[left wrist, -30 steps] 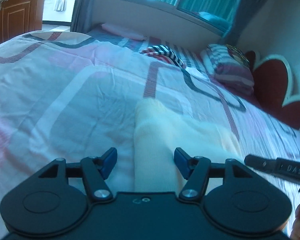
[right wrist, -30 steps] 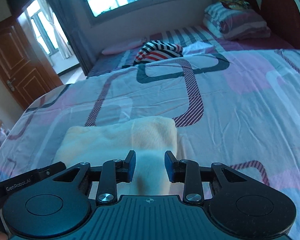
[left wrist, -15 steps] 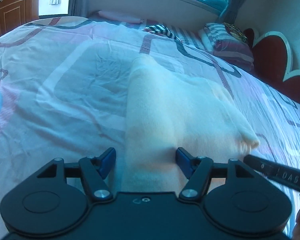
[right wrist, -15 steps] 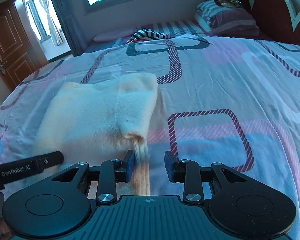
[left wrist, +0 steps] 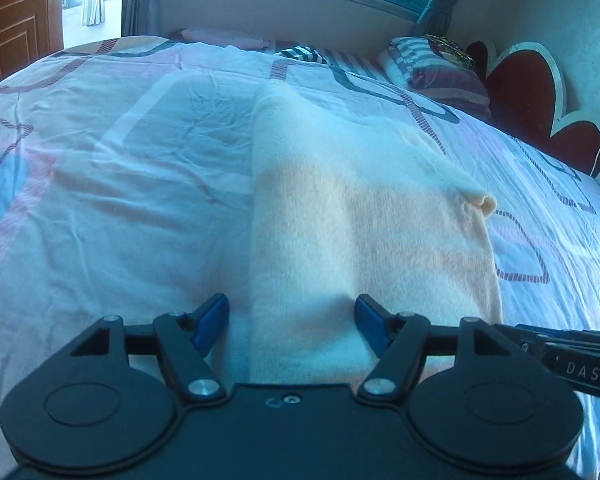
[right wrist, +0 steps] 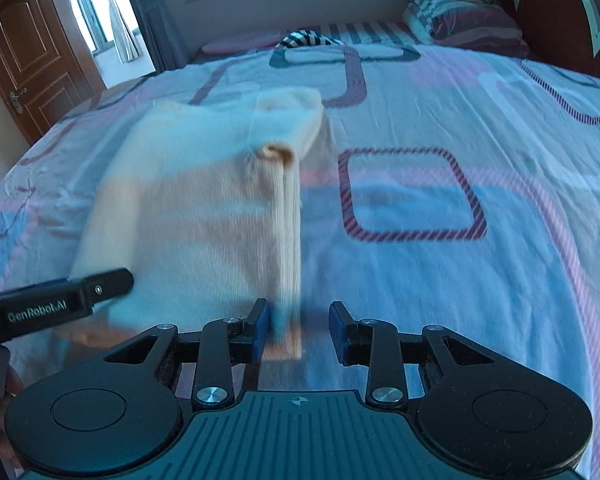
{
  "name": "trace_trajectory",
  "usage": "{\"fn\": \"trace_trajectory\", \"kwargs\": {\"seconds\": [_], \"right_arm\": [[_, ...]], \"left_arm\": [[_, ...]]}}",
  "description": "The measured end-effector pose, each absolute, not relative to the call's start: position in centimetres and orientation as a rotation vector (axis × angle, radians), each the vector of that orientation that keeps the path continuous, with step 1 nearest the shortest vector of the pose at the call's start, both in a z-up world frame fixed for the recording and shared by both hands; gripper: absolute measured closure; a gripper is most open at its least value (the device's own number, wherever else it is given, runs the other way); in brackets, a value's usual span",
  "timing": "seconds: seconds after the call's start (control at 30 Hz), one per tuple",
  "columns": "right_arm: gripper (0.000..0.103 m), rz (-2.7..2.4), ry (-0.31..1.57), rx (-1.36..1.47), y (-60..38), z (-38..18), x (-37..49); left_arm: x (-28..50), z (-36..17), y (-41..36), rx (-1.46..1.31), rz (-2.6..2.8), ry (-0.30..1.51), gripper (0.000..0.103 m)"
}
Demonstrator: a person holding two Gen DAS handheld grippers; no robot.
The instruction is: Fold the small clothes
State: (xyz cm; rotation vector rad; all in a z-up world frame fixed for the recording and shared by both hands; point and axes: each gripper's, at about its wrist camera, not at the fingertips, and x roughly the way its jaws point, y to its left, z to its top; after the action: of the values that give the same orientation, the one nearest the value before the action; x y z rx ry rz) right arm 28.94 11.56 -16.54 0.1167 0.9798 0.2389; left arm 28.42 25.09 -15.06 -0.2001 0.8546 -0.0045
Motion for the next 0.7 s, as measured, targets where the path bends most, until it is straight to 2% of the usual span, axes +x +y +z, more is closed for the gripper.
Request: {"fn": "trace_trajectory", "kwargs": {"seconds": [0.33, 0.43, 0.5, 0.7], "right_arm": [[0.070, 0.167, 0.984, 0.156, 11.31, -16.85, 28.76], [0.070, 0.172, 0.979, 0.131, 11.48, -16.86, 28.60], [0.070, 0.173, 0.982, 0.149, 11.23, -16.94, 28.63], [0.069, 0.178, 0.982, 0.152, 11.23, -16.93, 28.51]], "left_arm": [[28.17, -14.92, 24.27, -0.162, 0.015, 0.859, 0.029], [28.31, -14.69, 24.28, -0.160, 0.027, 0.879, 0.018], [28.29, -14.71, 24.34, -0.159, 0.045, 0.889, 0.002], [28.35, -14.61, 24.19, -0.152, 0.093, 0.912, 0.001]]}}
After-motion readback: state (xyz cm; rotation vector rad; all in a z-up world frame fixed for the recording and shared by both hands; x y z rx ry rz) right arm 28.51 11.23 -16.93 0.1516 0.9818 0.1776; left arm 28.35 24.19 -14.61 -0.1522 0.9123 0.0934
